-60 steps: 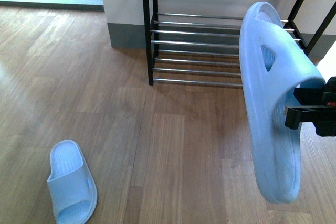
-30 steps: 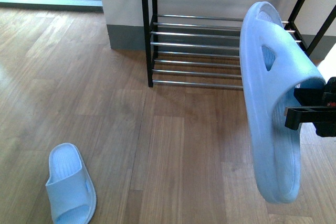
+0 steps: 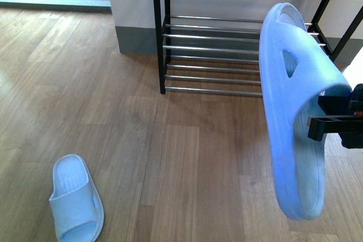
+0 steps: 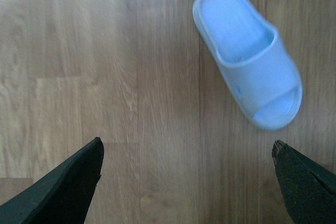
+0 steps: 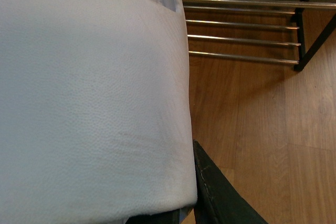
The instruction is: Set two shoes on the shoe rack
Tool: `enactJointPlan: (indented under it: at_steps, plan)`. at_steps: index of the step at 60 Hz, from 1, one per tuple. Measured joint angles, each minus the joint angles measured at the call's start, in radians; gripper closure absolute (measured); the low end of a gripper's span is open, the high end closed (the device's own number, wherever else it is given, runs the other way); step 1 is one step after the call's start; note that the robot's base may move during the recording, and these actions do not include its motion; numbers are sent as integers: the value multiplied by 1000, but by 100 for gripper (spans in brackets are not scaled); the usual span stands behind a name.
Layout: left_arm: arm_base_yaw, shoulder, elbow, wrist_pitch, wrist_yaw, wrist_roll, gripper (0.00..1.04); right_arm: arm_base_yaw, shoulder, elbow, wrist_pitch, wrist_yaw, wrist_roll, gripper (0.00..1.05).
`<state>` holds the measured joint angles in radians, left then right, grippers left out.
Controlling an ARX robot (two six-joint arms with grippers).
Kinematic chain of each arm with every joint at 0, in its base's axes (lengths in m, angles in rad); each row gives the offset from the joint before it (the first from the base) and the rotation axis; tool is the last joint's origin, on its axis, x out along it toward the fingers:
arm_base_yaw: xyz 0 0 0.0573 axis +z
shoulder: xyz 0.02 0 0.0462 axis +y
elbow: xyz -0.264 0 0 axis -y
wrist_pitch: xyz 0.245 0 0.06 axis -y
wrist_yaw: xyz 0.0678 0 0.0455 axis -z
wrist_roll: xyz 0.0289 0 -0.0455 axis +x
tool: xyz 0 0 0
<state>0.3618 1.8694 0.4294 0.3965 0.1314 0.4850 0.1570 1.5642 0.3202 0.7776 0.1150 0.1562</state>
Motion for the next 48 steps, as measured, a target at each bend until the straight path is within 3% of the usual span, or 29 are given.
enactJointPlan:
  at_steps: [8,21,48]
  plan:
    - [10,228,112,-22,-44,121,9,0,0,0,0,0,0,103]
    - [-35,559,296,143,-163,472,9,0,0,0,0,0,0,103]
    - [-204,895,558,219,-21,974,9,0,0,0,0,0,0,103]
